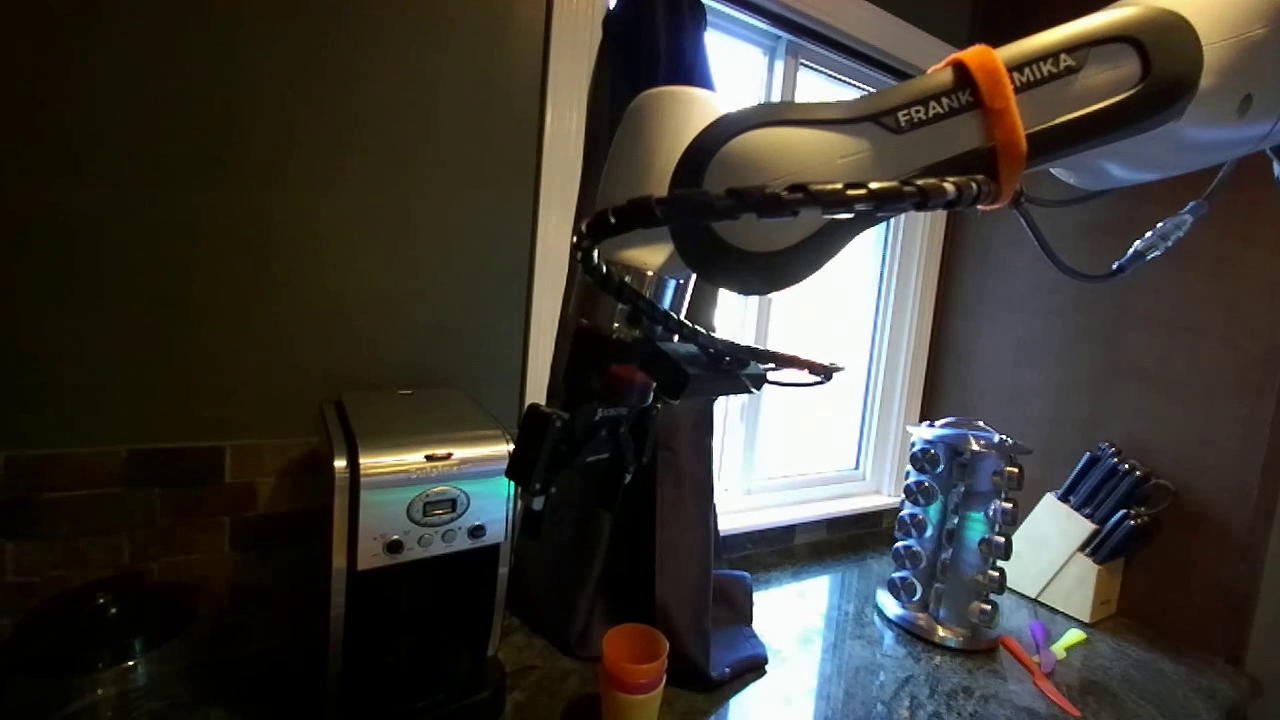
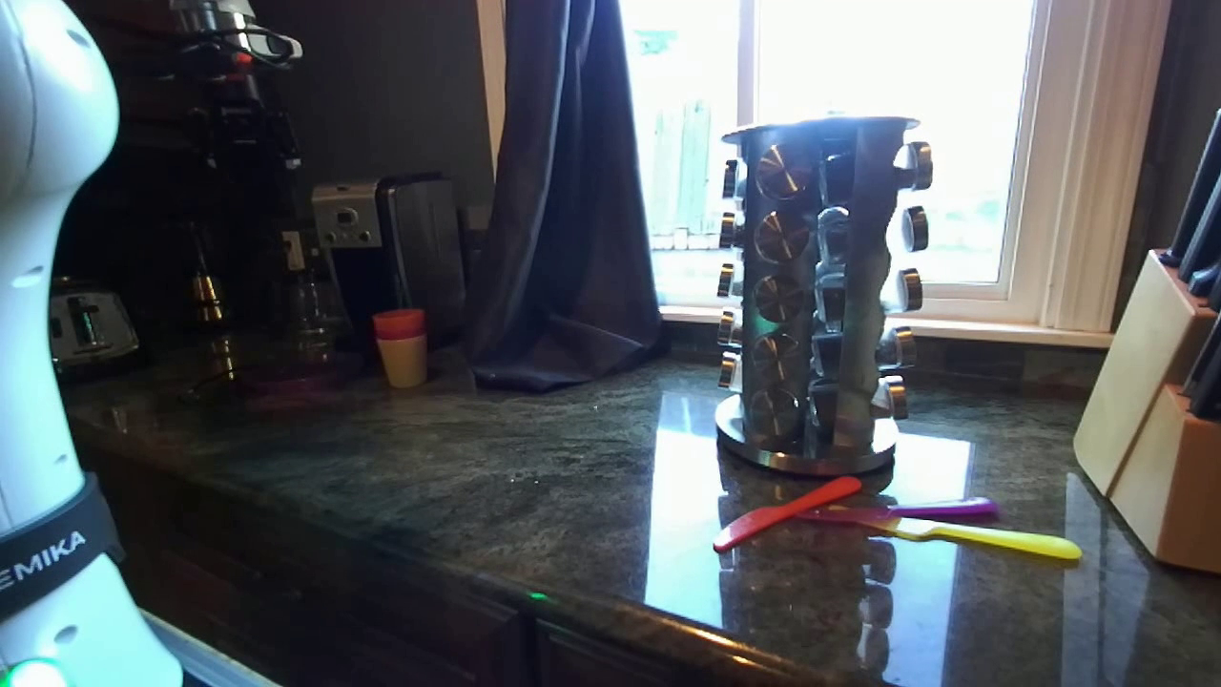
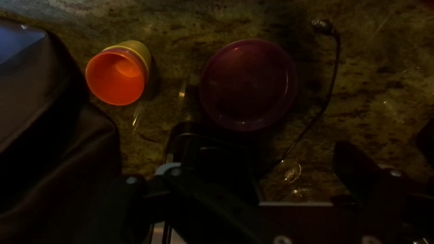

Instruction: Turn on the coffee maker

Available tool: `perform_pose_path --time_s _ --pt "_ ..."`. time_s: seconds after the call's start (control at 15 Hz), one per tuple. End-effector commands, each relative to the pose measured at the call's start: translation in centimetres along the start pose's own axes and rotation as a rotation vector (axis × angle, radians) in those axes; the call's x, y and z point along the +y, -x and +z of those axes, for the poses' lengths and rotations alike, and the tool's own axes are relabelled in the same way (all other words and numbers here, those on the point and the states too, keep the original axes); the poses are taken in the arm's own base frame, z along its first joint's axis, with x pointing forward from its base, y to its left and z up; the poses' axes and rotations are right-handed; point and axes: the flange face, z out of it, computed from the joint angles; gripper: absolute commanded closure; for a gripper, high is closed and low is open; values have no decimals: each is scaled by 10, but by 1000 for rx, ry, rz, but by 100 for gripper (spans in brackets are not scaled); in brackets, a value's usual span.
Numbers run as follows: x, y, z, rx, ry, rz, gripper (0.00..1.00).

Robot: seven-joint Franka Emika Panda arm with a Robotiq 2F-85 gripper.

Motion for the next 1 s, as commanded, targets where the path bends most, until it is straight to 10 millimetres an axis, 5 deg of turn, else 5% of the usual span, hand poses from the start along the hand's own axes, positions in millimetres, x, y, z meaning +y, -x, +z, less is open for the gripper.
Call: perform_pose_path --time_s 0.0,0.07,0.2,0.73,0.93 --pt "-6 -9 4 3 1 19 0" --pt "-7 -11 5 9 9 27 25" --pt "-11 -17 11 3 20 58 32" --pt "-29 -37 29 98 183 238 96" --pt "-35 -50 37 149 233 260 100"
